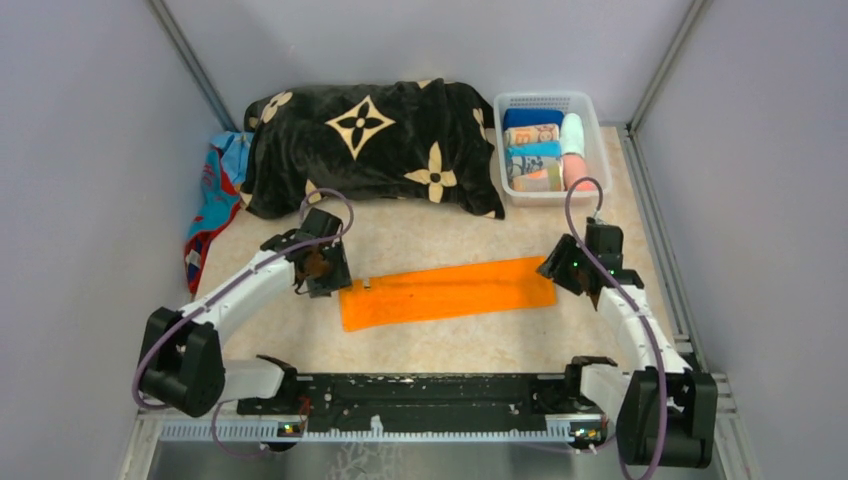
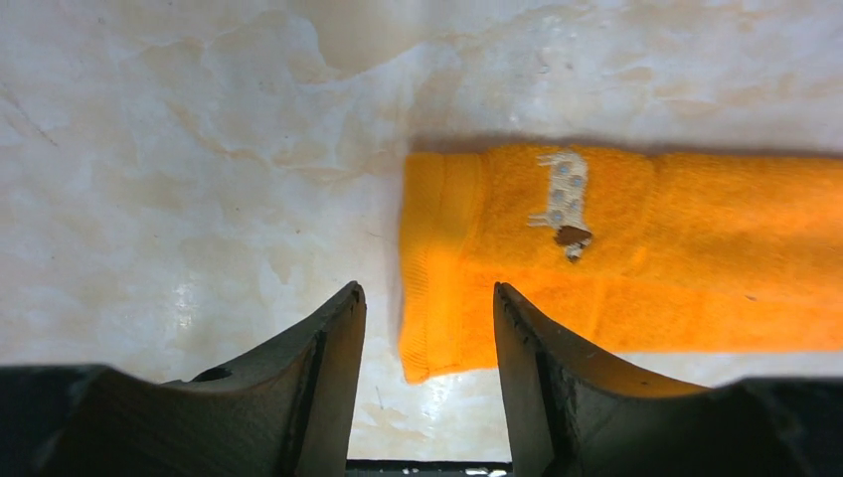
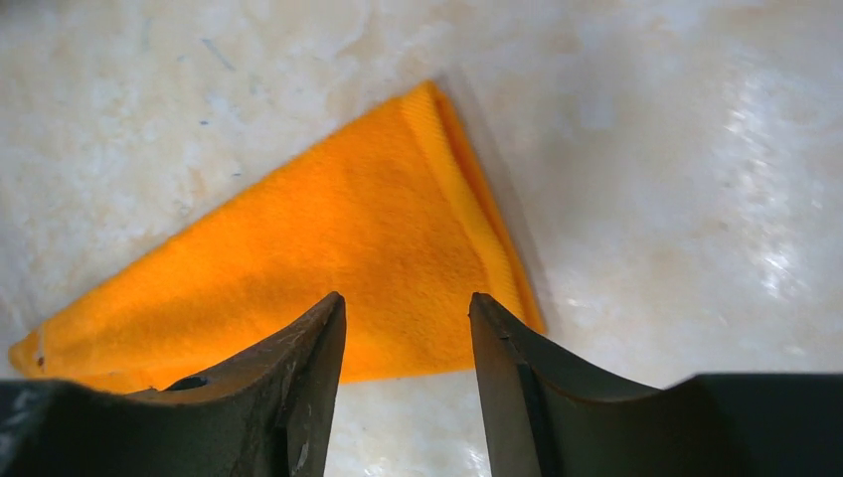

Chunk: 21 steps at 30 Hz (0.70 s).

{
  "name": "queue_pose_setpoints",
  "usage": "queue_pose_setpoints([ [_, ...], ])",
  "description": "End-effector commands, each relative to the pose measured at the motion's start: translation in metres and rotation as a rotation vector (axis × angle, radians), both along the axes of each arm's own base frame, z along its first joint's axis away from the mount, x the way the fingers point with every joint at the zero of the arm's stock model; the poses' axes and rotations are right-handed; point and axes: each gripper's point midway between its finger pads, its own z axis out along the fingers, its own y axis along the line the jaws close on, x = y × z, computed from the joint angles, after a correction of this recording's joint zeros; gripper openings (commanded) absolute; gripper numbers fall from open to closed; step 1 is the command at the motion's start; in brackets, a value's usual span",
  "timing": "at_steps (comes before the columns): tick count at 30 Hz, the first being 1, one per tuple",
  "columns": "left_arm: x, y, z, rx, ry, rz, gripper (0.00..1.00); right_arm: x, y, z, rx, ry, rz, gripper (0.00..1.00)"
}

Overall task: Roll the towels
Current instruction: Fold the towel at the center of the board.

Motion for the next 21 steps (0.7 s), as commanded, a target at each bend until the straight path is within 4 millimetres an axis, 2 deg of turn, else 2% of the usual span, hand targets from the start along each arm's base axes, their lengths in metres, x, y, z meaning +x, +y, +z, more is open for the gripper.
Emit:
queue_pose_setpoints([
  [1, 0.003, -0.019, 0.029, -0.102, -0.058, -0.037, 0.57, 0.045, 0.031, 0.041, 0.049, -0.223, 0.148, 0.5],
  [4, 0.0, -0.039, 0.029, -0.184, -0.069, -0.088, 0.57, 0.058, 0.048, 0.035, 0.084, -0.227, 0.198, 0.5],
  [6, -0.001, -0.046, 0.023, -0.208, -0.063, -0.096, 0.55, 0.065, 0.053, 0.026, 0.103, -0.211, 0.213, 0.49],
  [9, 0.004, -0.048, 0.004, -0.203, -0.071, -0.098, 0.52, 0.073, 0.051, 0.009, 0.09, -0.172, 0.205, 0.49],
  [11, 0.009, -0.047, -0.009, -0.19, -0.065, -0.087, 0.49, 0.077, 0.042, -0.002, 0.062, -0.143, 0.172, 0.49],
  [16, 0.013, -0.017, -0.049, -0.038, 0.022, -0.012, 0.45, 0.078, 0.009, -0.031, 0.074, -0.068, 0.01, 0.49],
  [18, 0.019, -0.003, -0.057, 0.015, 0.028, 0.024, 0.44, 0.075, -0.001, -0.043, 0.067, -0.031, -0.033, 0.49],
  [21, 0.031, 0.014, -0.056, 0.073, 0.016, 0.071, 0.45, 0.074, -0.003, -0.051, 0.068, 0.001, -0.043, 0.49],
])
